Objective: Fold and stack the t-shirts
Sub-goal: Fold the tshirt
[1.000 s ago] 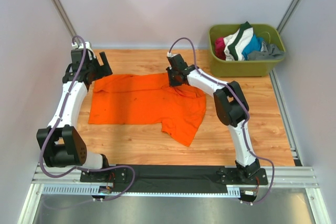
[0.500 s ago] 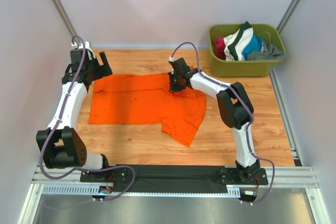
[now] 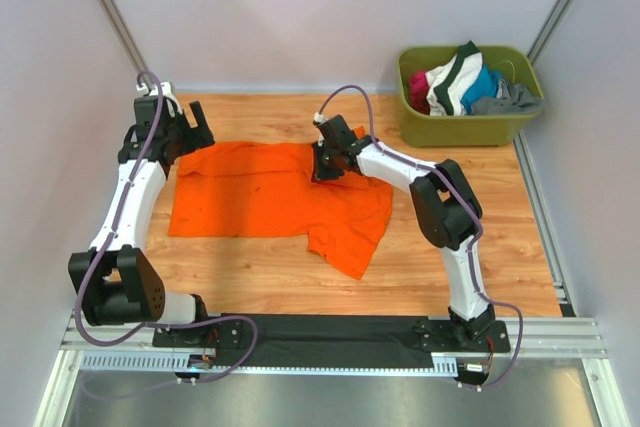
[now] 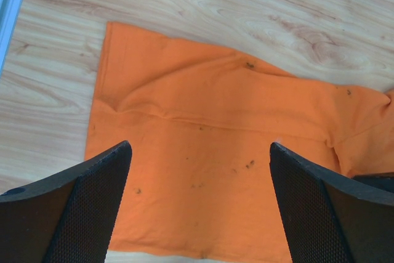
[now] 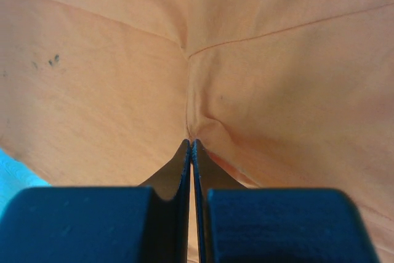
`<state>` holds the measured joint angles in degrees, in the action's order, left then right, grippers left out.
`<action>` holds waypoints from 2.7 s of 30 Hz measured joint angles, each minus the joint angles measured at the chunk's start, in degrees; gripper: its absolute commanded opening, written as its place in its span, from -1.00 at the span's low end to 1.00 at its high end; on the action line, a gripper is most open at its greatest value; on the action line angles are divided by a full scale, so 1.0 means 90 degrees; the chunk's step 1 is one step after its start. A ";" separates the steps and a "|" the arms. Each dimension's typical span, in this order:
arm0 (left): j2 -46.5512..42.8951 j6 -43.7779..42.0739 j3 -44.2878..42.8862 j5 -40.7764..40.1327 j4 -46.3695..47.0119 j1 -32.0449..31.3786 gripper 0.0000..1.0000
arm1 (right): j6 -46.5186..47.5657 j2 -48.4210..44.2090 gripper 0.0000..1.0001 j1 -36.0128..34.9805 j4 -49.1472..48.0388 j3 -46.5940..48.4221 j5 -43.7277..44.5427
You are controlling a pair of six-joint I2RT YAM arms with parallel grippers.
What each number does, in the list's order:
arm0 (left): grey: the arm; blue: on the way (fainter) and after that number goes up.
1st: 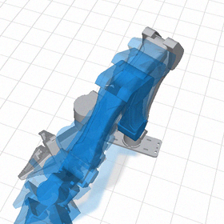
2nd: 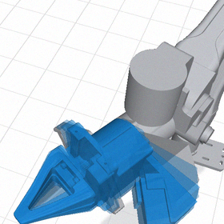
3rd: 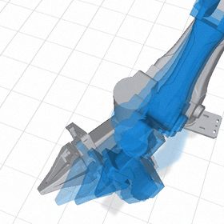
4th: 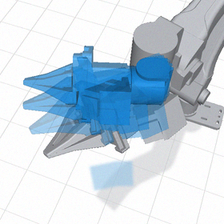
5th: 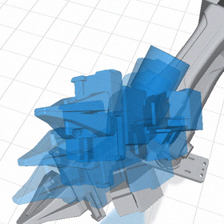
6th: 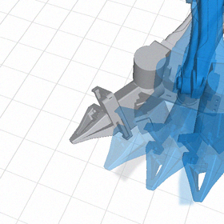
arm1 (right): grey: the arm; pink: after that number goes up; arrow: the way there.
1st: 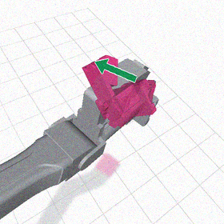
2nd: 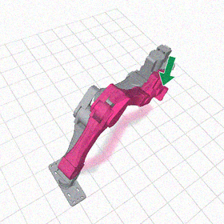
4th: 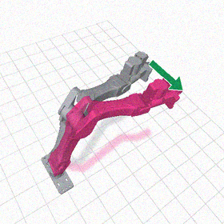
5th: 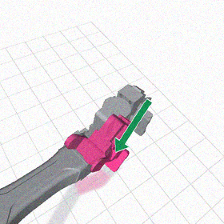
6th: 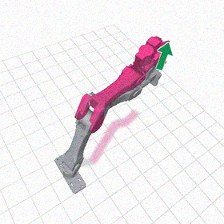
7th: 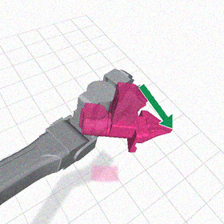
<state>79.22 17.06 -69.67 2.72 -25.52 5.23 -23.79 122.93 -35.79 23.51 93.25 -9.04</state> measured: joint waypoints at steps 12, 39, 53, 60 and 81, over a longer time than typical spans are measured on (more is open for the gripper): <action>0.0233 0.0083 -0.0046 -0.0058 -0.0146 0.0000 0.98 | 0.0233 -0.0032 0.50 0.0000 0.0624 0.0029 0.0206; 0.3908 -0.0107 -0.2601 0.0500 -0.1214 0.1178 0.27 | 0.0301 0.0155 0.36 0.1736 0.0784 0.1537 0.1073; 0.5005 -0.0716 -0.3487 0.0641 -0.1331 0.1173 -0.34 | 0.0510 0.0381 0.15 0.1615 0.0724 0.1503 0.1598; 0.5598 -0.0653 -0.4082 0.0661 -0.1515 0.1173 -0.36 | 0.0517 0.0384 0.15 0.1559 0.0738 0.1392 0.1666; 0.6611 -0.0199 -0.5710 -0.1132 -0.2625 0.0799 -0.41 | 0.0668 0.0792 -0.49 0.1525 0.0789 0.1287 0.1814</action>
<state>138.72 15.27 -121.05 -7.46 -49.15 12.43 -17.78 130.06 -22.06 30.61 104.84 7.29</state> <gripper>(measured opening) 0.298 0.275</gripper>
